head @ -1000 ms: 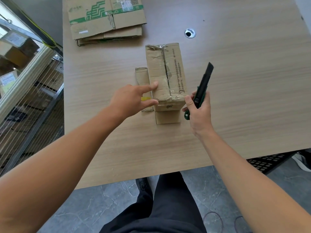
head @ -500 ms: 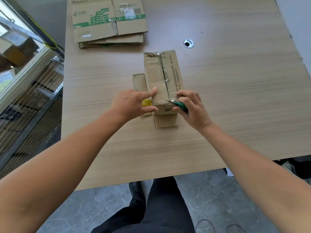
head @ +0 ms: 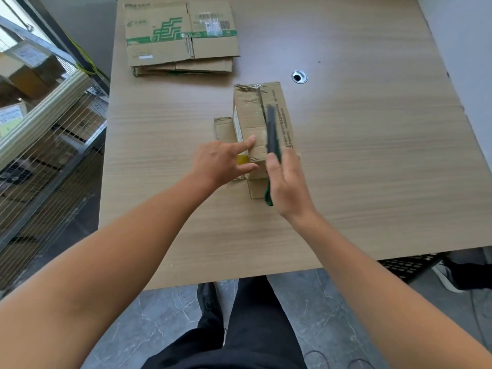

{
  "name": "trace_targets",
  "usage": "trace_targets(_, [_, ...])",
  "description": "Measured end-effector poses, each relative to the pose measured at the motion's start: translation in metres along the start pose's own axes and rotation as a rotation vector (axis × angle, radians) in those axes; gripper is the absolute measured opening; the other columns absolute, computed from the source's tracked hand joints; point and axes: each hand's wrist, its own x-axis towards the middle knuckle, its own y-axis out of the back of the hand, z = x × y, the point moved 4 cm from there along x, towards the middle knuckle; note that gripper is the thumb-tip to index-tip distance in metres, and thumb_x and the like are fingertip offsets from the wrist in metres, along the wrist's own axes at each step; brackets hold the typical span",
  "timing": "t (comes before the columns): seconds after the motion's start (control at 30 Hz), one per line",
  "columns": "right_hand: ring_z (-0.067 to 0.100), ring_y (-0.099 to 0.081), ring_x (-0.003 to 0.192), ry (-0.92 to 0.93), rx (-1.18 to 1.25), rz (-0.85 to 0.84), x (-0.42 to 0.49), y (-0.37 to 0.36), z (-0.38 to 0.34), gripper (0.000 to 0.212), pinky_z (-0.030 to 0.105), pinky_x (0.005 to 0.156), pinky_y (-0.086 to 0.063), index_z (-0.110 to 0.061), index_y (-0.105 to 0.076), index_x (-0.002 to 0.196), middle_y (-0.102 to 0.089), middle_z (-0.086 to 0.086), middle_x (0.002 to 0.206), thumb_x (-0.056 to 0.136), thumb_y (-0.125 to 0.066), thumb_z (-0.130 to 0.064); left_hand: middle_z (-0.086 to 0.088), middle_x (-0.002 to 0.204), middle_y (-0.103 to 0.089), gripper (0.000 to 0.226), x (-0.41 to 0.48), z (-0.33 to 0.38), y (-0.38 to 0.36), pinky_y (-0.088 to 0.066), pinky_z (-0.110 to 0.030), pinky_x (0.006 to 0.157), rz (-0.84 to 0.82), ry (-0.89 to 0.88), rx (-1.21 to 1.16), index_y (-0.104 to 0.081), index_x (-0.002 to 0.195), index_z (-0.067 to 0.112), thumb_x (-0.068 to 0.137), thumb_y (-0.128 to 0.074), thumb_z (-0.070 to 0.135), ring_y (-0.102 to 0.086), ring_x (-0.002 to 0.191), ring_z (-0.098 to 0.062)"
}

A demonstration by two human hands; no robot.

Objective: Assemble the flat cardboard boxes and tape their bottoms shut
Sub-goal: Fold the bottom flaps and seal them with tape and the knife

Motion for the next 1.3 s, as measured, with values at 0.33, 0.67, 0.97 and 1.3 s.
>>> trace_targets(0.33, [0.008, -0.017, 0.152, -0.153, -0.272, -0.277, -0.003, -0.011, 0.008, 0.055, 0.017, 0.118, -0.007, -0.011, -0.031, 0.158, -0.027, -0.002, 0.166, 0.109, -0.038, -0.036, -0.003, 0.075, -0.07, 0.024, -0.032, -0.039, 0.005, -0.059, -0.034, 0.065, -0.426, 0.044, -0.867, -0.058, 0.124, 0.026, 0.101, -0.057, 0.033, -0.069, 0.065, -0.023])
trace_targets(0.67, [0.015, -0.042, 0.137, -0.249, -0.388, -0.456, 0.002, -0.008, -0.006, 0.04, 0.029, 0.093, -0.03, -0.013, -0.062, 0.119, -0.002, -0.016, 0.169, 0.108, -0.036, -0.041, 0.008, 0.09, -0.067, 0.017, -0.014, -0.048, 0.014, -0.038, -0.025, 0.056, -0.587, 0.093, -0.293, -0.058, 0.096, 0.039, 0.097, -0.052, 0.054, -0.059, 0.036, -0.008])
trace_targets(0.97, [0.004, -0.052, 0.116, -0.198, -0.708, -0.573, 0.002, -0.023, -0.003, 0.047, 0.039, 0.093, -0.043, -0.008, -0.066, 0.092, 0.023, -0.014, 0.166, 0.106, -0.034, -0.04, -0.003, 0.102, -0.063, 0.023, -0.029, -0.027, 0.024, -0.041, -0.033, 0.074, -0.289, 0.083, -0.174, -0.066, 0.105, 0.03, 0.1, -0.05, 0.046, -0.057, 0.092, -0.025])
trace_targets(1.3, [0.008, -0.059, 0.094, 0.062, -0.182, -0.038, -0.005, -0.001, 0.007, 0.034, 0.02, 0.076, -0.042, -0.02, -0.062, 0.105, -0.064, -0.013, 0.101, 0.093, -0.065, -0.052, -0.002, 0.105, -0.054, 0.025, -0.023, -0.063, 0.063, -0.04, -0.037, 0.084, 0.017, 0.141, -0.155, -0.066, 0.106, 0.03, 0.099, -0.052, 0.049, -0.054, 0.096, -0.027])
